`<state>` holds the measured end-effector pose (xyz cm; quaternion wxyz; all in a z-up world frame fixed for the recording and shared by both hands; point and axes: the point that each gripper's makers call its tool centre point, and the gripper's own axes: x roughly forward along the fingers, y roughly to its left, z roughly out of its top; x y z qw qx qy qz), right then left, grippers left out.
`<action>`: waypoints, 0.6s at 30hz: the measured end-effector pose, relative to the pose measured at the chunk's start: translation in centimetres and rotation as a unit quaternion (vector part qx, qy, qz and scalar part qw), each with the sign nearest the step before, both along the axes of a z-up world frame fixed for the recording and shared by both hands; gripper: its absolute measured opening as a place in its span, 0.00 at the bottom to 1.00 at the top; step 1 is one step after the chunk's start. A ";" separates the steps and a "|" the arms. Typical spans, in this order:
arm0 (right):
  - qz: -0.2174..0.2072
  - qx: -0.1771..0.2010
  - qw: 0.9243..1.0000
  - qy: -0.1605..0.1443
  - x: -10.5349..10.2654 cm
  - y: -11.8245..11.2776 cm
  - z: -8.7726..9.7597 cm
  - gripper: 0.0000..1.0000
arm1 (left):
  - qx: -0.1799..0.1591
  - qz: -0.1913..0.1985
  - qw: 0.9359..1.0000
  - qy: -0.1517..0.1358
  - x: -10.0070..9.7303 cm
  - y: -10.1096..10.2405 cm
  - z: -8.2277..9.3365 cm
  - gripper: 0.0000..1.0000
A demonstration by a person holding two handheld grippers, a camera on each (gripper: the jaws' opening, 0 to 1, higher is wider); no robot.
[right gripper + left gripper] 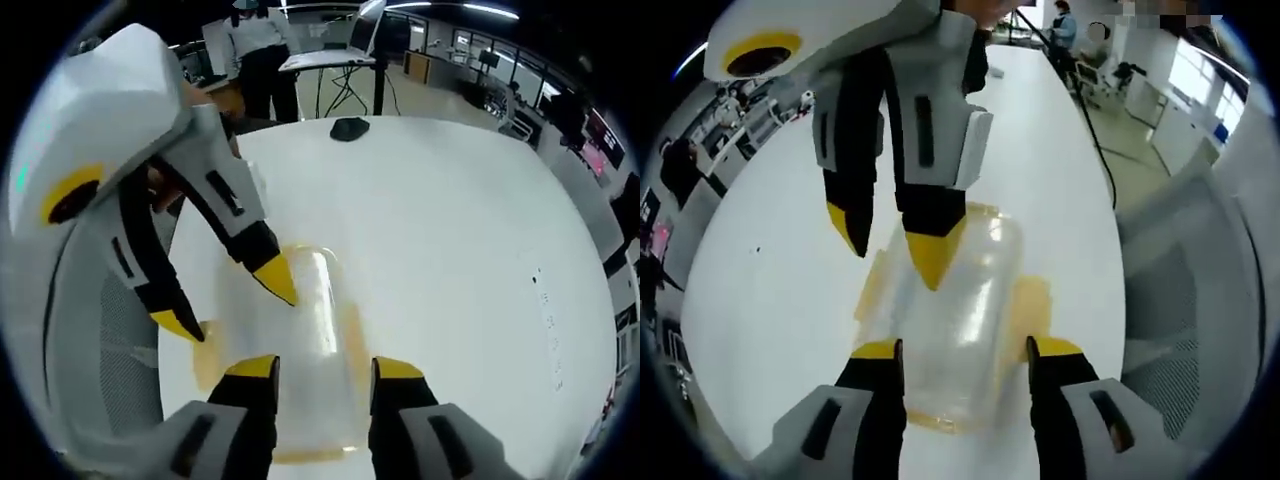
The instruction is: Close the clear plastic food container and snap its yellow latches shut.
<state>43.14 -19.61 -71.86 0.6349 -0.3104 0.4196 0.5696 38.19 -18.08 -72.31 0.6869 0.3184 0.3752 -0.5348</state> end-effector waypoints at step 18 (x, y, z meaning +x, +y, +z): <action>0.000 -0.013 1.000 0.028 0.3 1.1 -1.1 0.33 | 0.018 -0.002 0.999 -0.047 -0.3 -0.1 -0.8 0.48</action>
